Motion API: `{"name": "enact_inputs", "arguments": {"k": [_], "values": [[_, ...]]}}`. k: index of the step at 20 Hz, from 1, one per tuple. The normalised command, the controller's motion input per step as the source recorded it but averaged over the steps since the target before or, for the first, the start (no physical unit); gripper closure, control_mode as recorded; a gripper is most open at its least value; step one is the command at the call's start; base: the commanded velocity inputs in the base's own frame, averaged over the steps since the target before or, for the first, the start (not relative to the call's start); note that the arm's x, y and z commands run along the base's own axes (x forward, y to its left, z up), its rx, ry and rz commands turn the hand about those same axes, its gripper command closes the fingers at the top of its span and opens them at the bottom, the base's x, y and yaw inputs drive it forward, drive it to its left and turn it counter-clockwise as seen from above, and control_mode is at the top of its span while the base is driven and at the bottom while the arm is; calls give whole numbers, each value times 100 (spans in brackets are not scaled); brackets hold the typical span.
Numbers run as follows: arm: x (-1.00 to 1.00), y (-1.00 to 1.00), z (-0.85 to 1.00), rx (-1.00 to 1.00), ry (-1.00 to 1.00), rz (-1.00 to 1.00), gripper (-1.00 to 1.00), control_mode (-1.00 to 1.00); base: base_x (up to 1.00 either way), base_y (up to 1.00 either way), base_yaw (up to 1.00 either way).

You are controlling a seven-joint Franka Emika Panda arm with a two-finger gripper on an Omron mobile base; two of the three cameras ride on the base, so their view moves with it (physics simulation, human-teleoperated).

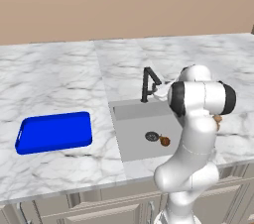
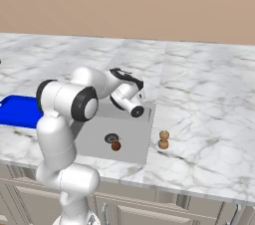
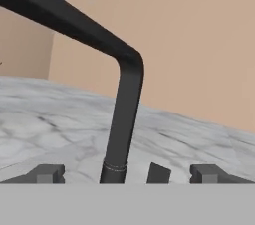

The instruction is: Pick up all produce items and place them in the sink. Turn on the sink faucet to wash them. Then turn the sink off and put them in the tray.

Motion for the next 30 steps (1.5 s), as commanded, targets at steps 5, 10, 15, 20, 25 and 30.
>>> {"name": "enact_inputs", "arguments": {"k": [5,10,15,20,25,30], "values": [[43,-3,-27,0,6,1,-100,-100,0,0,0],[42,-6,-23,0,2,1,-100,-100,0,0,0],[45,-3,-20,0,0,6,-100,-100,0,0,0],[47,-4,-20,0,0,7,-100,-100,0,0,0],[43,-8,-15,0,0,6,-100,-100,0,0,0],[21,-3,-6,2,0,5,-100,-100,0,0,0]]}}
